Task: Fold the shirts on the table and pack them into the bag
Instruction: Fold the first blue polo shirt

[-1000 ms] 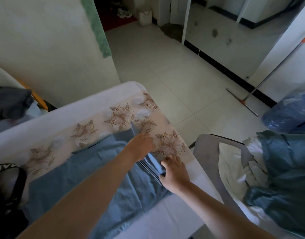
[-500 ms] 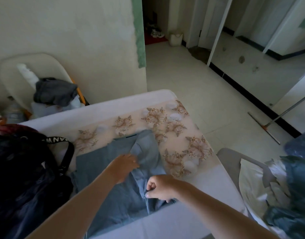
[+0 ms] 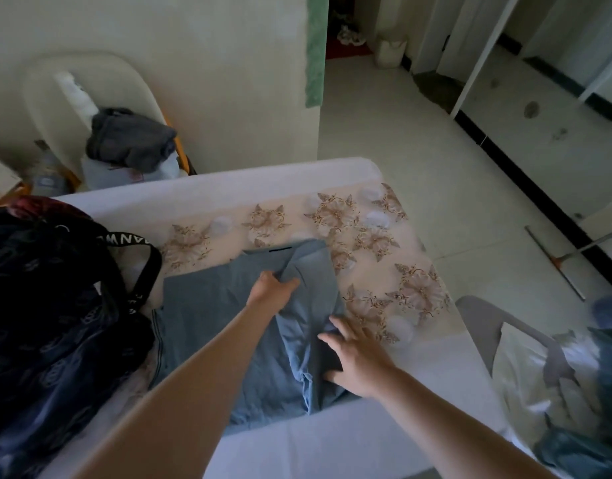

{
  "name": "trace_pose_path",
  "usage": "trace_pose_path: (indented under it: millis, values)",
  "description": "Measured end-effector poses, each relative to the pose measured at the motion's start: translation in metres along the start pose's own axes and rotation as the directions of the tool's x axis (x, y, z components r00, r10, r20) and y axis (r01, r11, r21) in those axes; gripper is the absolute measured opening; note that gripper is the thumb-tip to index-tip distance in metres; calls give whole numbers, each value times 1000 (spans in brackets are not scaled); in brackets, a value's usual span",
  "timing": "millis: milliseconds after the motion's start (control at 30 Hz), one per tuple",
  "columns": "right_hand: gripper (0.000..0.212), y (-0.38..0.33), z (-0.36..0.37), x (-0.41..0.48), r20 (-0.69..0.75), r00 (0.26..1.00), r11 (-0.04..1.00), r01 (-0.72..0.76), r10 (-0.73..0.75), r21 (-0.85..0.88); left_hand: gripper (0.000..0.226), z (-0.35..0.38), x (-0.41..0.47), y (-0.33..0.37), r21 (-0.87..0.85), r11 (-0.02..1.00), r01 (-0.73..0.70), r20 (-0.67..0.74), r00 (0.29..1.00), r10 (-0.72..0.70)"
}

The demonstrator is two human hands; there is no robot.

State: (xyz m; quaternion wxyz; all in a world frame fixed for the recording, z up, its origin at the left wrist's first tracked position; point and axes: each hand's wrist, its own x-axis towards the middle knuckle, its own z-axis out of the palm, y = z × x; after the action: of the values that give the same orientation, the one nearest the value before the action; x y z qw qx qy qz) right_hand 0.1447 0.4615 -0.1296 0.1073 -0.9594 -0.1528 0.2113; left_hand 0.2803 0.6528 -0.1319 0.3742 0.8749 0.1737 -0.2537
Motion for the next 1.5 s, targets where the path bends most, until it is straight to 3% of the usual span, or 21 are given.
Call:
trace_pose_path:
  millis: [133, 267, 300, 433, 500, 600, 700, 800, 967, 1100, 1200, 1267, 1400, 1500]
  values:
    - [82, 12, -6, 7, 19, 995, 993, 98, -97, -69, 31, -4, 12, 13, 191, 982, -5, -21, 1000, 9]
    - [93, 17, -18, 18, 81, 982, 972, 179, -168, -152, 33, -3, 16, 27, -114, 988, -105, -37, 994, 101]
    - [92, 18, -22, 23, 89, 979, 970, 193, -181, -147, 33, -4, 15, 28, -117, 985, -130, -68, 990, 123]
    - [79, 11, -30, 43, 132, 969, 971, 222, -210, -85, 17, -13, 16, 8, 188, 972, -141, -185, 967, 176]
    - [69, 9, -27, 52, 81, 965, 962, 255, -248, -94, 38, -15, 14, -12, 336, 930, -146, -253, 938, 239]
    - [59, 10, -16, 63, -65, 951, 942, 290, -304, -167, 37, -6, -13, -26, 550, 777, -306, -308, 791, 529]
    - [73, 13, 1, 65, -111, 961, 957, 232, -253, -176, 24, 24, -59, -46, 607, 549, -574, -118, 618, 777]
    - [78, 24, 16, 64, -76, 968, 960, 222, -238, -171, 45, 48, -86, -85, 629, 367, -685, 146, 568, 810]
    - [84, 24, 15, 58, -19, 975, 957, 215, -223, -196, 56, 41, -100, -122, 626, 339, -703, 261, 598, 758]
    - [88, 14, 16, 37, 3, 961, 938, 272, -278, -217, 40, 36, -98, -122, 624, 236, -745, 293, 503, 813]
    - [85, 20, 26, 18, 37, 962, 926, 271, -271, -264, 28, 30, -92, -127, 594, 255, -763, 204, 450, 870]
    - [81, 23, 29, 10, 63, 969, 927, 247, -239, -283, 33, 28, -97, -136, 573, 306, -760, 196, 489, 850]
    - [85, 4, 18, 2, 67, 973, 921, 231, -221, -314, 59, 30, -120, -157, 618, 383, -686, 250, 634, 732]
    - [87, -30, 12, -1, 85, 955, 921, 296, -283, -254, 57, 23, -138, -173, 588, 519, -620, 127, 705, 698]
